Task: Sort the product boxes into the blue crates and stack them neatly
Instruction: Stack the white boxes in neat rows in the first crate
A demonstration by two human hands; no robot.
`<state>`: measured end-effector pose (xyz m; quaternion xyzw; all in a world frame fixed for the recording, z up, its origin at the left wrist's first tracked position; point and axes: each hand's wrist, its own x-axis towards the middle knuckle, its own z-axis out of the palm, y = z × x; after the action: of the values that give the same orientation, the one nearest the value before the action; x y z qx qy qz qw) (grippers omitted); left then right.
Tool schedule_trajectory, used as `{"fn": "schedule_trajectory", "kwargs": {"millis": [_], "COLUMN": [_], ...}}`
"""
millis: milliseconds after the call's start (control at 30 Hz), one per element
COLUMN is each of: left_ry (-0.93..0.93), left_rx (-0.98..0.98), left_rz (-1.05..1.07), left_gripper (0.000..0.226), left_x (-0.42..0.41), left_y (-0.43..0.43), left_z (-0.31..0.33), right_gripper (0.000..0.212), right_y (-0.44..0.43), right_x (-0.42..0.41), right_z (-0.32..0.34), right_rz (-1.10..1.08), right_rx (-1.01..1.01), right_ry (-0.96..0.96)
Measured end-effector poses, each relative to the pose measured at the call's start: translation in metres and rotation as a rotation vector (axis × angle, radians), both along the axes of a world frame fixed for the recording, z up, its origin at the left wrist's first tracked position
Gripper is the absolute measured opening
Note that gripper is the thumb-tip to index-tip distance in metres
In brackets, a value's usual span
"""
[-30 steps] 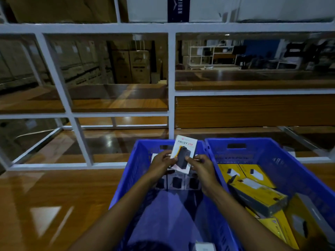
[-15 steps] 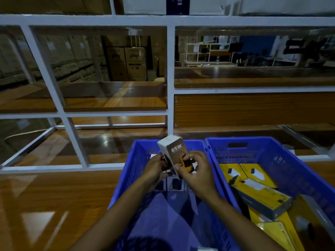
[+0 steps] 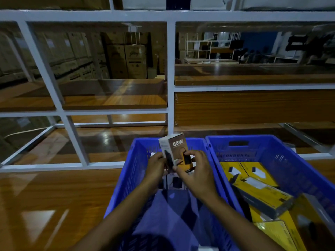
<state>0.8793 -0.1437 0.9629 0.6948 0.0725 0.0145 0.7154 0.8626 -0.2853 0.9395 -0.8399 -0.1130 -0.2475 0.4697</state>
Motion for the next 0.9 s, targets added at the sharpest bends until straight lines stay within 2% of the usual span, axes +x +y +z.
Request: {"fn": "schedule_trajectory", "kwargs": {"millis": [133, 233, 367, 467, 600, 733, 833, 900], "left_ry": [-0.389, -0.664, -0.867, -0.947, -0.898, -0.76, -0.492, -0.306], "left_rx": [0.367, 0.581, 0.839, 0.942, 0.859, 0.555, 0.355, 0.293], "left_rz": [0.115, 0.137, 0.094, 0.041, 0.055, 0.09, 0.091, 0.031], "left_gripper": [0.023, 0.029, 0.039, 0.041, 0.037, 0.028, 0.038, 0.051], "left_x": [-0.003, -0.002, -0.014, -0.02, -0.023, -0.015, -0.012, -0.008], "left_y": [0.0, -0.005, -0.021, -0.03, -0.033, -0.023, -0.012, -0.005], "left_z": [-0.015, -0.031, -0.038, -0.038, -0.036, -0.031, -0.024, -0.019], "right_gripper": [0.041, 0.036, 0.044, 0.046, 0.045, 0.051, 0.051, 0.05], "right_y": [-0.004, -0.005, -0.009, -0.015, -0.017, -0.015, -0.014, -0.014], "right_x": [0.006, 0.009, 0.01, 0.015, 0.021, 0.021, 0.018, 0.016], "right_z": [-0.003, -0.002, 0.0, -0.004, -0.011, -0.012, -0.011, -0.014], "right_rz": [0.018, 0.047, 0.092, 0.118, 0.084, -0.021, -0.055, -0.045], "right_rx": [0.309, 0.457, 0.649, 0.764, 0.782, 0.555, 0.331, 0.174], "right_ry": [0.26, 0.373, 0.465, 0.563, 0.522, 0.416, 0.374, 0.381]}}
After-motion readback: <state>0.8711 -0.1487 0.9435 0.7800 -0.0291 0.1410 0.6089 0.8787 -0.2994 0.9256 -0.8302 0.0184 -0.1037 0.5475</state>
